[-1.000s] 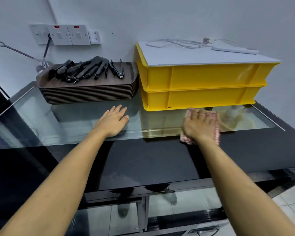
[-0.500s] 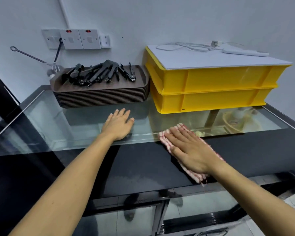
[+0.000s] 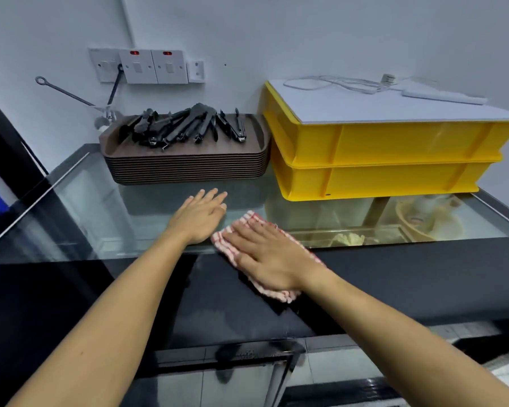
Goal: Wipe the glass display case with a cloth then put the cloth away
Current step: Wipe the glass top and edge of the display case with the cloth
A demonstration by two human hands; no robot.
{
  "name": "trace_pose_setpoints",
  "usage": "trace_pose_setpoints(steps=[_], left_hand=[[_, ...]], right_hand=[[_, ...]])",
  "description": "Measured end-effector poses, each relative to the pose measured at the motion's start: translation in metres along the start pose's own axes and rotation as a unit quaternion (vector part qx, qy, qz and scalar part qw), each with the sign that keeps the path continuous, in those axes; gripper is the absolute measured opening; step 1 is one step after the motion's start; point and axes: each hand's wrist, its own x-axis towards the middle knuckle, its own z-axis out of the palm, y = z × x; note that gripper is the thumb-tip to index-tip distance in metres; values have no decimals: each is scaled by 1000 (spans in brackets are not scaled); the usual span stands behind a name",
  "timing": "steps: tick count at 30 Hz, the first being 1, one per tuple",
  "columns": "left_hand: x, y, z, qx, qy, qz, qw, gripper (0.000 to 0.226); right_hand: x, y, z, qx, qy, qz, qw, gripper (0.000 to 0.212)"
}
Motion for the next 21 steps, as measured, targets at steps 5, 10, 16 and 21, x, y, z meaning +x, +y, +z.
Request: trace_pose_setpoints(steps=[5, 10, 16, 21], left_hand=[[-2, 0, -3, -37, 14, -41, 998, 65], [4, -5, -6, -41, 7, -34, 999, 68], [0, -4, -7, -70, 23, -48, 996, 73], [-2, -1, -8, -52, 22, -53, 997, 80]], right_hand=[[73, 31, -4, 27, 21, 141, 989, 61], [-15, -24, 22, -7, 26, -16, 1000, 69], [24, -1, 5, -4, 12, 15, 1000, 71], [117, 33, -6, 43, 24, 156, 987, 64]])
